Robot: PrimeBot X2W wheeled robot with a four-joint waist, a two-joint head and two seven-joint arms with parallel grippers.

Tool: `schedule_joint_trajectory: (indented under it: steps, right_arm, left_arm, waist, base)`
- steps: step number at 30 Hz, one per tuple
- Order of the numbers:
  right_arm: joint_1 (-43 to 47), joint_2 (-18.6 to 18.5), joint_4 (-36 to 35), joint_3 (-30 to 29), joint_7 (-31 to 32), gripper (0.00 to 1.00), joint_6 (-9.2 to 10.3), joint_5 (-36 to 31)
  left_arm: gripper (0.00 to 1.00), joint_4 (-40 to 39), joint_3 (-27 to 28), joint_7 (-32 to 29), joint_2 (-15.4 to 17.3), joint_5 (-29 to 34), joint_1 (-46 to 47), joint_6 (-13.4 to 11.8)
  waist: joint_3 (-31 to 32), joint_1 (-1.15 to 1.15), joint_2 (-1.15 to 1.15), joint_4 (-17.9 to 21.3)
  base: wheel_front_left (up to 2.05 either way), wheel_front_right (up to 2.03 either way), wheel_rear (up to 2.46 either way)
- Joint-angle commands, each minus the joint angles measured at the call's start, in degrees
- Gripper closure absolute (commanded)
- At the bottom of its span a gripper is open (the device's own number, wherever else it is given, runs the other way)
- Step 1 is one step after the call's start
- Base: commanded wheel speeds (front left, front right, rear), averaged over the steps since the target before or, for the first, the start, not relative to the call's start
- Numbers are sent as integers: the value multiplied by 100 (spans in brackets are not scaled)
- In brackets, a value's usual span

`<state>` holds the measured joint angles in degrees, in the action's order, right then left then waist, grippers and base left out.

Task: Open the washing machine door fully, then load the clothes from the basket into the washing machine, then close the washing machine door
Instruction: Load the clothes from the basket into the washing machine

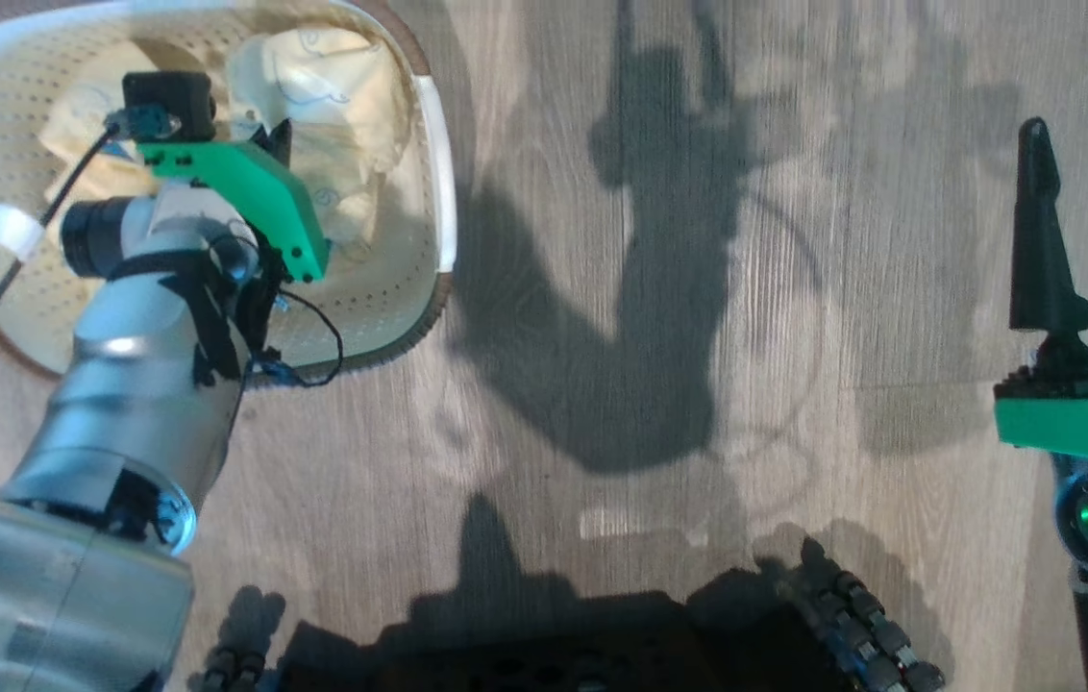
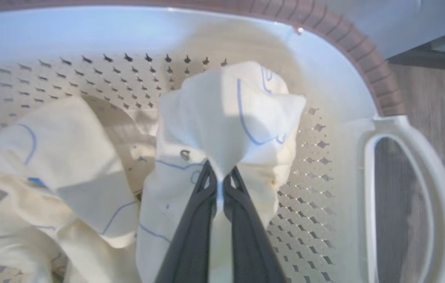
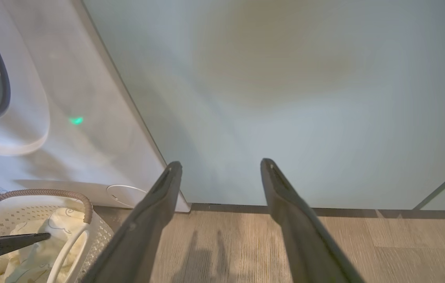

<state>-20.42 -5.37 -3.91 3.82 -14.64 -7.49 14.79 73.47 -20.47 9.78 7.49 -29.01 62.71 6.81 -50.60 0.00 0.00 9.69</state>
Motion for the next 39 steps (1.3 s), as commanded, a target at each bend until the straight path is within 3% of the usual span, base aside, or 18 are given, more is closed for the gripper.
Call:
schedule_joint_trajectory:
  steps: [1, 9, 27, 39]
  right_arm:
    - [236, -95, -106, 57, -36, 0, 0, -5]
    - [474, -107, -8, -22, -36, 0, 0, -11]
    - [1276, -141, 175, -295, -36, 0, 0, -103]
    - [1873, -84, 313, -331, -36, 0, 0, -173]
  left_arm:
    - [100, -14, 69, 114, 144, -29, -232, -49]
    - [100, -359, 157, 507, 139, -63, -698, -82]
    - [100, -4032, 969, 521, 241, 752, -3066, -586]
    - [100, -5410, 1345, 521, 229, 1076, -4429, -792]
  waist:
    - [141, 0, 0, -82]
    - [700, 0, 0, -196]
    - [2185, 0, 0, -591]
    - [3264, 0, 0, -745]
  base:
    - [0, 0, 0]
    - [0, 0, 0]
    - [0, 0, 0]
    - [0, 0, 0]
